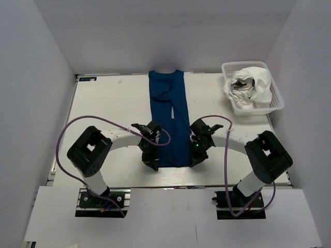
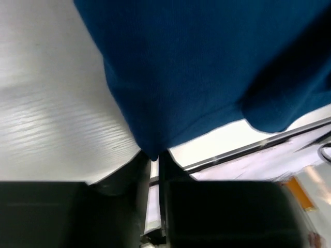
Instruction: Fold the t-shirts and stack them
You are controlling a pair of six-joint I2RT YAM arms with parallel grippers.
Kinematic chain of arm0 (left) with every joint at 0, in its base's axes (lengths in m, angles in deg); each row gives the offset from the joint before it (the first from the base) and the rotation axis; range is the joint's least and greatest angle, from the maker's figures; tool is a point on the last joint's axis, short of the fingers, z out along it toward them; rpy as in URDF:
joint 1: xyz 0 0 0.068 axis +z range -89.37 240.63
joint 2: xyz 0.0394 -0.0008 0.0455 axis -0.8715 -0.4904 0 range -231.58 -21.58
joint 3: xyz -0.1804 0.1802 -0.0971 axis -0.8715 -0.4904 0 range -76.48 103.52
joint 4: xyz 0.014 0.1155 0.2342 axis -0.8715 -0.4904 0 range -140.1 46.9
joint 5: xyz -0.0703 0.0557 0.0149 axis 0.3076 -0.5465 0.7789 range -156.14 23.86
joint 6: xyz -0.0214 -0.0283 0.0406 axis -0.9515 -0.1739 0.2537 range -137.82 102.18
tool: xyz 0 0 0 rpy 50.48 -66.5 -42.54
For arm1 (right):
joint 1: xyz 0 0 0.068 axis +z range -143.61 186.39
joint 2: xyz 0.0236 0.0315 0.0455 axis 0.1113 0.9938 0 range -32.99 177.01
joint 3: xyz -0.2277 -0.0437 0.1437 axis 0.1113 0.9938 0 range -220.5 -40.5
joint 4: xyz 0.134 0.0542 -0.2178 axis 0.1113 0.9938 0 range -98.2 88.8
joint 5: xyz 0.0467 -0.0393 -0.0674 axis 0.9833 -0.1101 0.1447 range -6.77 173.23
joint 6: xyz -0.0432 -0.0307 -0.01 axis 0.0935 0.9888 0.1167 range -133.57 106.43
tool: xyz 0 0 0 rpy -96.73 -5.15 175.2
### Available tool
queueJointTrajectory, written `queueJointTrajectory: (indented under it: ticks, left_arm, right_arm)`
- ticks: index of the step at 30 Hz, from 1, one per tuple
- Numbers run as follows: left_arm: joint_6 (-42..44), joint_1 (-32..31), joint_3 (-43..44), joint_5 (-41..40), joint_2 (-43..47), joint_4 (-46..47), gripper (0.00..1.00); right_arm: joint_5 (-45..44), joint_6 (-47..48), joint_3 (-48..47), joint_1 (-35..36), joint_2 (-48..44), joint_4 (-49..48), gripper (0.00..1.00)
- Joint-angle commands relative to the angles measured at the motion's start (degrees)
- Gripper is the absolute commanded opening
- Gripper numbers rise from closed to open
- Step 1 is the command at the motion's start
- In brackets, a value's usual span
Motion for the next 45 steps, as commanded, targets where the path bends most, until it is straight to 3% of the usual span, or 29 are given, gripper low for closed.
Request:
queueJointTrajectory:
  ticks: [1,3,10,19,31,35,41,45]
  left_arm:
    - [1.1,-0.3,0.2,-7.2,-4.6,0.4,0.16]
    - [1.7,-0.3,0.7,-7.2,-5.1,0.4,0.00]
    - [1.2,-0.3,0.1,-7.1,-1.3,-0.6,0.00]
    - [-5.0,-1.5,-3.5,-3.6,12.5,-1.9,0.00]
    - [-1.1,-1.5,8.7,-6.4,8.6,-5.8,0.00]
    - [-1.1,-0.2,14.1,-11.0,7.4,-7.8,0.00]
    - [-2.9,2.0,27.5,-24.5,-0.1,-15.3,0.00]
    - [-2.9,5.9,38.1,-26.0,-6.4,-16.9,0.00]
  right_arm:
    - [-2.5,0.8,3.5,-0.3,-1.9,0.4,0.00]
    - [-3.7,1.0,4.1,-0.1,-3.5,0.5,0.00]
    - [-4.9,2.0,3.8,-0.1,-6.0,3.2,0.00]
    - [-1.7,2.6,1.4,1.2,-11.8,8.3,0.00]
    - [-3.2,5.4,-6.8,1.1,-8.6,9.8,0.00]
    - [-9.6,6.6,-14.9,0.6,-4.5,12.3,0.00]
    - [-17.1,6.2,-28.5,-1.9,3.6,14.2,0.00]
    - [-18.7,6.6,-38.7,-4.5,9.2,14.7,0.00]
